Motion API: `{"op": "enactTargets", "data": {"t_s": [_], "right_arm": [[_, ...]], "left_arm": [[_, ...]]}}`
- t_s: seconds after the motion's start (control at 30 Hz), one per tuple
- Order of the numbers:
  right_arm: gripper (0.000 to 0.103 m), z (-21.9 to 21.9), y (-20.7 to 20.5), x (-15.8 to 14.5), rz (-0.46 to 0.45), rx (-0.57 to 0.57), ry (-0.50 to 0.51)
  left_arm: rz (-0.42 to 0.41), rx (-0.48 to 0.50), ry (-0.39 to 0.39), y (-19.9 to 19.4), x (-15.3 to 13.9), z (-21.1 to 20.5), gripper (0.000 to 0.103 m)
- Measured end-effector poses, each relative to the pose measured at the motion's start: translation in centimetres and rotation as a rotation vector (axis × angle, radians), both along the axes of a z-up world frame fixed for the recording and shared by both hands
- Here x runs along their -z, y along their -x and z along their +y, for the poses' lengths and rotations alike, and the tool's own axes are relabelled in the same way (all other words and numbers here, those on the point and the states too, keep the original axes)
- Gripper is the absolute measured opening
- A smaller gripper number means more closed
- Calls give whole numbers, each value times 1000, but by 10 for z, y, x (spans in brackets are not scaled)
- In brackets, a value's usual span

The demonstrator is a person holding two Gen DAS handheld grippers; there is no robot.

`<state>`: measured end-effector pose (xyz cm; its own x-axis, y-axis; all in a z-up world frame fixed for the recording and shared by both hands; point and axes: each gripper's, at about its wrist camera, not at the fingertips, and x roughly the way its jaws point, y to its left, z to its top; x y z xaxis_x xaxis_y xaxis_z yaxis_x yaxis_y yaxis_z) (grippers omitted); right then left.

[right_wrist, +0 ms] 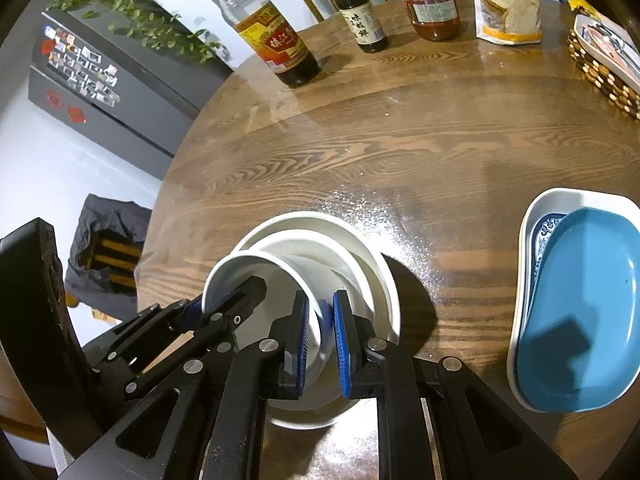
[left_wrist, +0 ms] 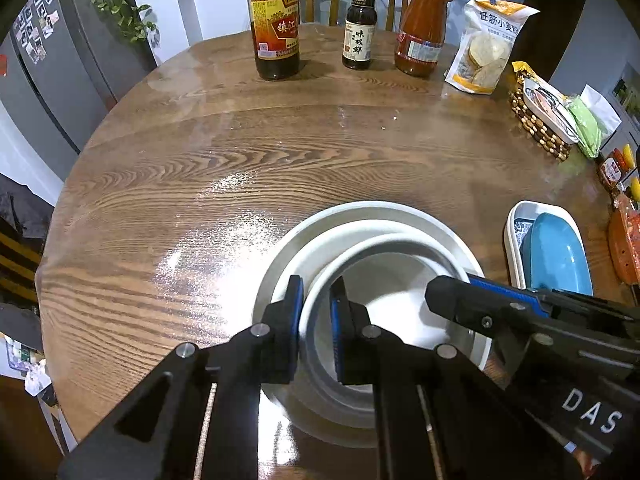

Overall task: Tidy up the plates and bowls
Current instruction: 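Lower the white ramekin into the smaller white bowl with both grippers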

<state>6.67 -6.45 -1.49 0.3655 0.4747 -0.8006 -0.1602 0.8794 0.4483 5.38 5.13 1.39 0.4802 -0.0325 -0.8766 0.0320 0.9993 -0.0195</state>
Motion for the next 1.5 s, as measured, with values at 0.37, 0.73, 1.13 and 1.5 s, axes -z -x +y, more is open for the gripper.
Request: {"op": "enactTargets", "data": {"t_s": [0.37,0.73,1.13,1.5], "right_arm": [[16,-5,-3,7,17,13,-9],[16,-4,-2,7,14,19,-12],[16,-2,-2,4,-4,23,13],[16,2,3,-4,-42,34,62]], "left_arm": [[7,1,15,-6,3,-2,11],[-2,4,13,-7,3,-2,11],[-2,13,17,-10,4,-2,11],[-3,28,12,-8,4,-3,13]]}}
